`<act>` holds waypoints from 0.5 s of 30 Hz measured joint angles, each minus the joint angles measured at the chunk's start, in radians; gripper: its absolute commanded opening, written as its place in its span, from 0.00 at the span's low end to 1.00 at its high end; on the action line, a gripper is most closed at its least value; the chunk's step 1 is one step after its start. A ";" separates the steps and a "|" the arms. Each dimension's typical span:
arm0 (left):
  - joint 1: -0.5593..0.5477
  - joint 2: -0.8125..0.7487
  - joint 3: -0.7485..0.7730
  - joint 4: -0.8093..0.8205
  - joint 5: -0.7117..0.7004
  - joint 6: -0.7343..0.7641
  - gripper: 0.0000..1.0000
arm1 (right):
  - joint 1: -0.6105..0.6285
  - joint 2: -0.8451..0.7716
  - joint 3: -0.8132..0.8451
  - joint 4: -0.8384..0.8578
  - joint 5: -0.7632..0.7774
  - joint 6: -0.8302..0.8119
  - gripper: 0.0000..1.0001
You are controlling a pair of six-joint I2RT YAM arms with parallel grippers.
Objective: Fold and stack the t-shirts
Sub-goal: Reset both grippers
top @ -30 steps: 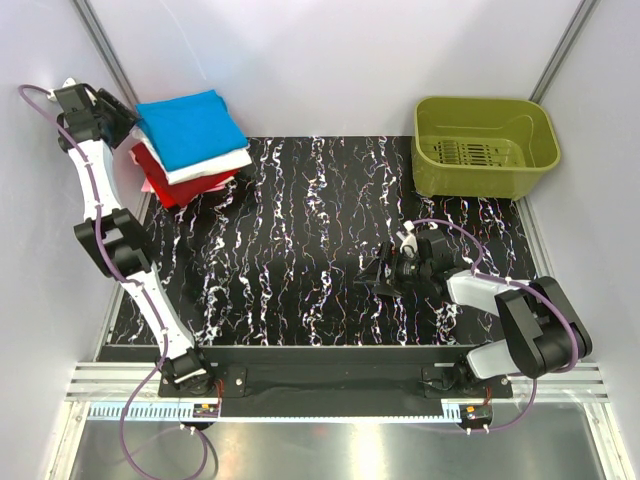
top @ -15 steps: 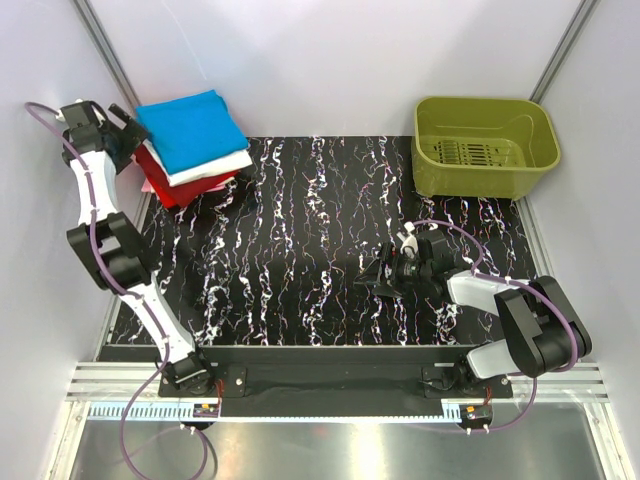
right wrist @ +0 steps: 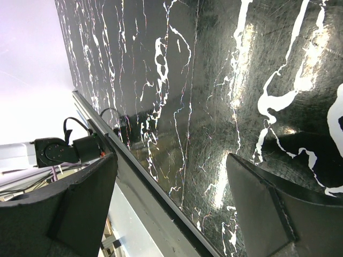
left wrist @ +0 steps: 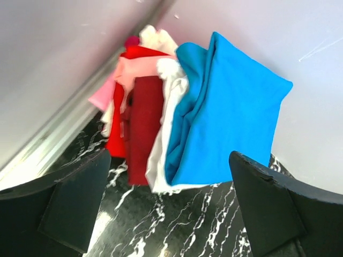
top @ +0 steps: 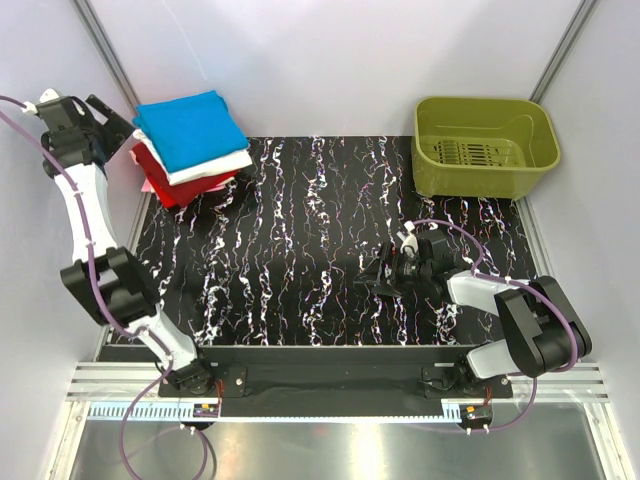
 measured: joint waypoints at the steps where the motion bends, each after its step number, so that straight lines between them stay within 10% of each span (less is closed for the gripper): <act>1: 0.000 -0.032 -0.020 -0.003 -0.019 0.000 0.99 | 0.000 0.000 0.000 0.000 0.000 0.000 0.90; 15: 0.002 -0.654 -0.608 0.076 -0.124 0.019 0.99 | 0.000 0.000 0.000 0.000 0.001 0.000 0.98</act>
